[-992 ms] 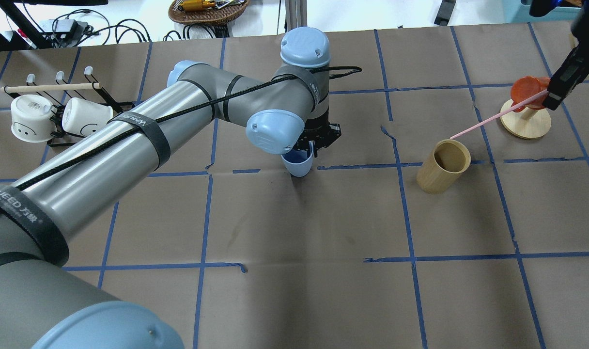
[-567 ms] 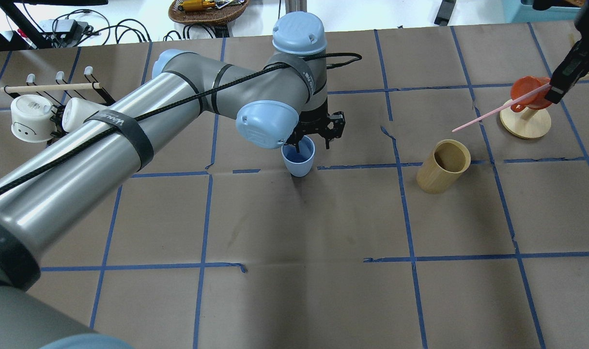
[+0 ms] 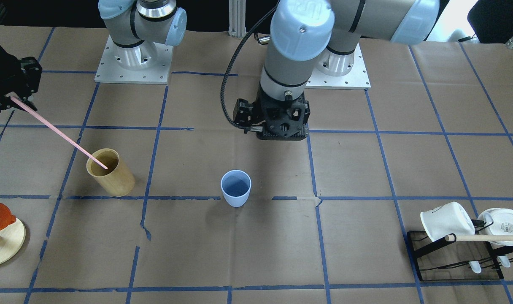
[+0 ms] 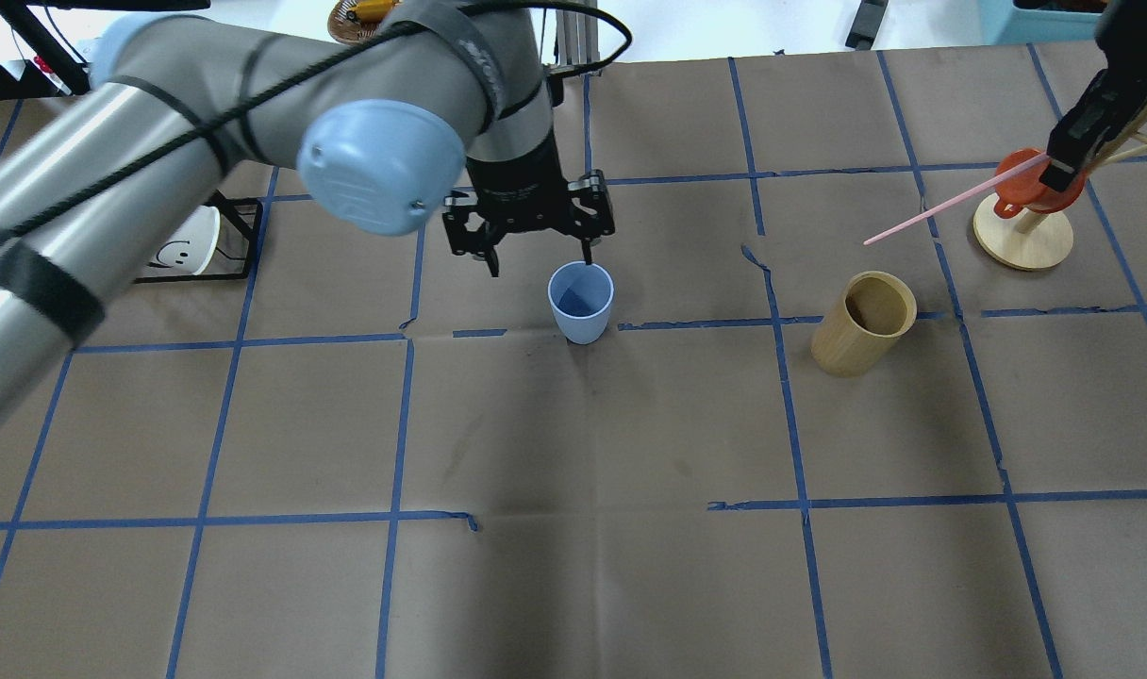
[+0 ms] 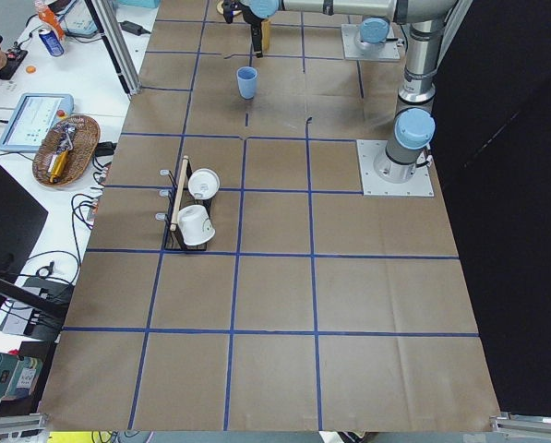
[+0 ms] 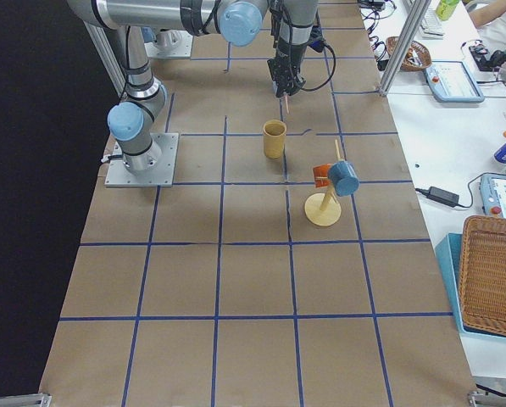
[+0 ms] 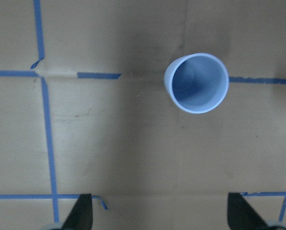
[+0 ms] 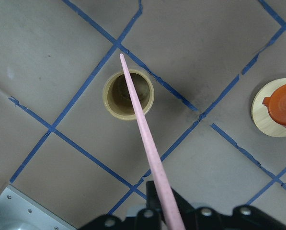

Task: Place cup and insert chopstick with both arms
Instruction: 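Withdraw the open left gripper while the right carries the chopstick toward the blue cup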

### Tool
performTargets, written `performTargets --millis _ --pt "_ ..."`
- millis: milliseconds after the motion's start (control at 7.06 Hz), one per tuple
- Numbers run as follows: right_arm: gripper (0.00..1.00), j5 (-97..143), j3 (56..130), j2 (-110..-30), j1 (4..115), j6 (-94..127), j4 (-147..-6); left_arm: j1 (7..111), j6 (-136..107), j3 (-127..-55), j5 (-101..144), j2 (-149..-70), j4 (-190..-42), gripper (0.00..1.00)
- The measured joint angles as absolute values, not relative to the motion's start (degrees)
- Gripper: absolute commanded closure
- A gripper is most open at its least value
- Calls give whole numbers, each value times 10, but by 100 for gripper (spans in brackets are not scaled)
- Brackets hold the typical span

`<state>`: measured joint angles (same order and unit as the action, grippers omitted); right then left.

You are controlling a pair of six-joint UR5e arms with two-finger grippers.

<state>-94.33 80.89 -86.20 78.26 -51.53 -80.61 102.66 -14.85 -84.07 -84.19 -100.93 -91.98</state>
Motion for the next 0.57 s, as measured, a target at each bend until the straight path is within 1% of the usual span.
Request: performTargets --millis 283,567 --pt "99 -948 797 -862 842 -441 -806 965 -79 -849 -855 -963 -970 0" --pt "99 -952 784 -860 920 -359 -807 948 -49 -854 -883 -948 -970 0"
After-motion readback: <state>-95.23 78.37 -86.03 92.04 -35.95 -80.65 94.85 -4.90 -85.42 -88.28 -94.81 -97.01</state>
